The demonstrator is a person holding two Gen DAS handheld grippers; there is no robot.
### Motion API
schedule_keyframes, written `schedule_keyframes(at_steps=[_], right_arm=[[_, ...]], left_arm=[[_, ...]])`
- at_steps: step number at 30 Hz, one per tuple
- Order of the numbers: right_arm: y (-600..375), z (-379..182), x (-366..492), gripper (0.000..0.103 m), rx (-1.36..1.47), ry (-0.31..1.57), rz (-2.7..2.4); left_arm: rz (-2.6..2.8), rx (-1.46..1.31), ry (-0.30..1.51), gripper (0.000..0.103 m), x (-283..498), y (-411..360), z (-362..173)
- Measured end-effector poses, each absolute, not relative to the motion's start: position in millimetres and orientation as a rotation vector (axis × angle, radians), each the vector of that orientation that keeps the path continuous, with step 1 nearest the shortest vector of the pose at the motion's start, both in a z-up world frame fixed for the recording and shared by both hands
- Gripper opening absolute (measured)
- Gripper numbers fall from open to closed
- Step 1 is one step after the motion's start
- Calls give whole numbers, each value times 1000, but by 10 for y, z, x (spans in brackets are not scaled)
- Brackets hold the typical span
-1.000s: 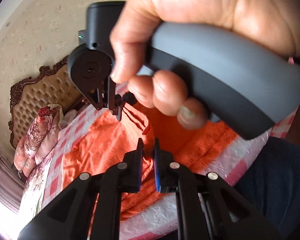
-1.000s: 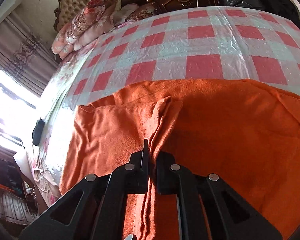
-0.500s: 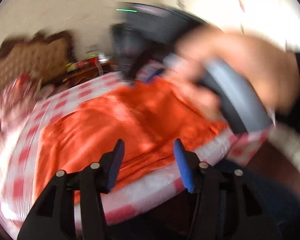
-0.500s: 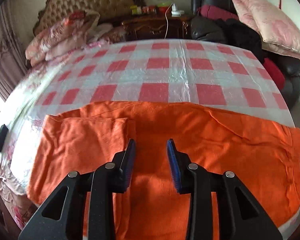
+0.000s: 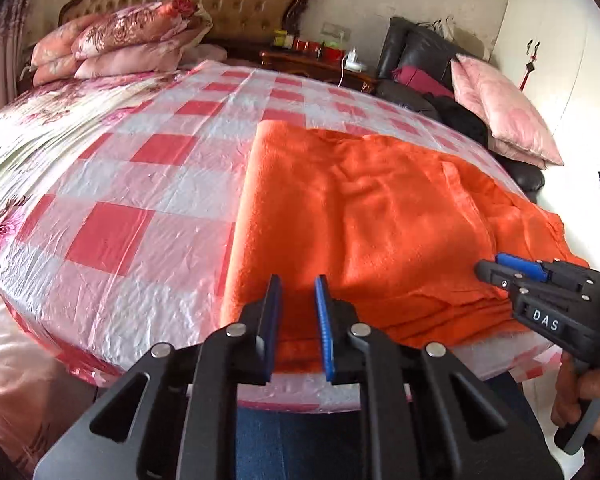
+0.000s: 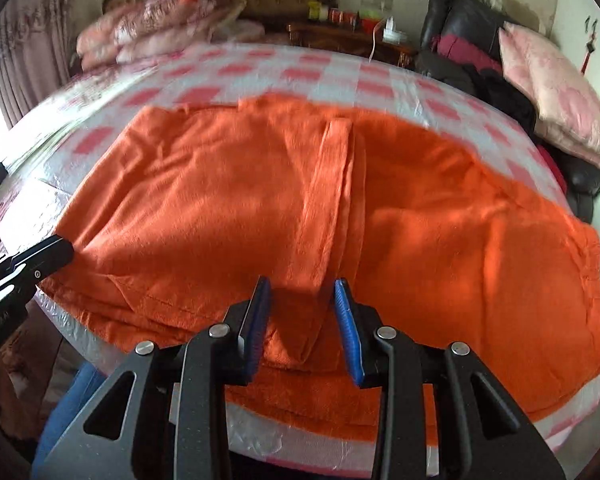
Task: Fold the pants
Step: 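Open both grippers and move them back over the folded orange pants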
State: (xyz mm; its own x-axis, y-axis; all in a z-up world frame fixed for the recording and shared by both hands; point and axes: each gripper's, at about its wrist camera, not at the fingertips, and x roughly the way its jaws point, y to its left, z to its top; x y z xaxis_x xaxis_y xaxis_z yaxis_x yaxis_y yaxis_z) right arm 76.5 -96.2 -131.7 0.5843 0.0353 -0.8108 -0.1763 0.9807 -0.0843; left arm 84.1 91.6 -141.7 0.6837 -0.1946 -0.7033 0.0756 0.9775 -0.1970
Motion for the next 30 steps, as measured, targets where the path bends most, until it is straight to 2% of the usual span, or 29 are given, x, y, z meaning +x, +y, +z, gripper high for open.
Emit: schedule_keyframes(at_steps=[3,9,11,12,13,14,15,21,24,26,27,28,30], right_arm=[[-986,-1341,726,41,-160,927,117],[-949,-1364,641,42,-187,894,97],[-958,-1358,635,42,-180,894,96],[-960,-1355,630,42,-180,893,98],[-960,-1356,626,42,-180,891,99],[-963,-1356,617,42,-179,890,99],[-964,-1358,611,42,-178,888,99],[-988,-1358,599,43,-169,888,110],[-1019,-1360,598,44,-153,893,121],[-1036,-1361,598,45,-143,894,121],[-1041,-1362,600,47,-143,894,122],[-1053,-1361,600,51,-141,895,118],[-1101,-1346,613,58,-122,907,104]], left_arm=[[-145,-32,801,20,851,825,-1433],[-155,-124,805,45,929,858,-1218],[-154,-109,821,44,1120,862,-1143],[-167,-83,822,40,1296,853,-1119],[-175,-56,835,25,1443,833,-1124],[-176,-37,852,19,1565,815,-1131],[-164,-6,866,17,1739,799,-1145],[-174,73,972,19,2403,781,-1317],[-163,110,995,21,2475,793,-1299],[-158,38,965,22,2381,931,-1192],[-148,-17,942,27,2302,1034,-1129],[-123,-69,922,36,2212,1146,-1082],[-99,-172,897,39,1950,1347,-1034]])
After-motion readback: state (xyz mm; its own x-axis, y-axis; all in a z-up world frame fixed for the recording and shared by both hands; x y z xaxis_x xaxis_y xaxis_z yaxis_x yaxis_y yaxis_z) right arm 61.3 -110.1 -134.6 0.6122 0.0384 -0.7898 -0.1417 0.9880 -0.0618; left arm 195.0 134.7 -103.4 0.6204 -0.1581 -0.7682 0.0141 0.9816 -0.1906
